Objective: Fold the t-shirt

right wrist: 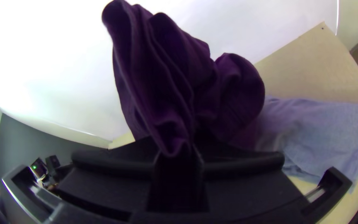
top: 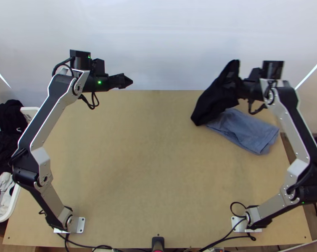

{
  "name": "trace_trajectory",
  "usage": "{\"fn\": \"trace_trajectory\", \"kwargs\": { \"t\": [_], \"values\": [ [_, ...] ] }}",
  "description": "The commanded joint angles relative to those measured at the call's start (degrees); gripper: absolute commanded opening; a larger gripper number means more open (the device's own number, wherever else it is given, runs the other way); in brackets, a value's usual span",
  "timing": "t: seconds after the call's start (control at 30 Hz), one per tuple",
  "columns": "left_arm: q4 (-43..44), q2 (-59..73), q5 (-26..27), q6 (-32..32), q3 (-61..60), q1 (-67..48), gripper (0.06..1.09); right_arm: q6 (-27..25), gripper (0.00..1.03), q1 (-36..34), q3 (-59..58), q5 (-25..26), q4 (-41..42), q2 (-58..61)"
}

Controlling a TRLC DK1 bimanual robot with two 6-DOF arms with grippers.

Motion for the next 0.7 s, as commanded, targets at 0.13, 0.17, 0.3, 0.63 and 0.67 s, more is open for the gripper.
{"fn": "trace_trajectory", "kwargs": {
  "t": [0.13,0.17,0.3,0.63,0.67],
  "values": [
    [0.77,-0.04,0.09,-0.22,0.08,-0.06,1.04,-2.02,0.03,-7.03,-2.56,-0.30,-1.12,-2.36],
    [0.77,-0.13,0.00,-0.22,0.08,-0.06,1.04,-2.20,0.03,-7.56,-3.26,-0.21,-1.12,-2.44],
    [0.77,-0.39,0.09,-0.22,0.08,0.03,1.04,-3.69,0.03,-9.84,-6.69,-0.21,-1.03,-2.53],
    [0.77,-0.74,0.09,0.04,0.08,0.21,1.04,-8.97,0.03,-17.14,-14.34,-0.03,-0.15,-2.18],
    [0.77,-0.74,0.09,0.04,0.08,0.21,1.04,-9.32,0.03,-17.93,-14.86,0.06,0.02,-1.83]
  ]
}}
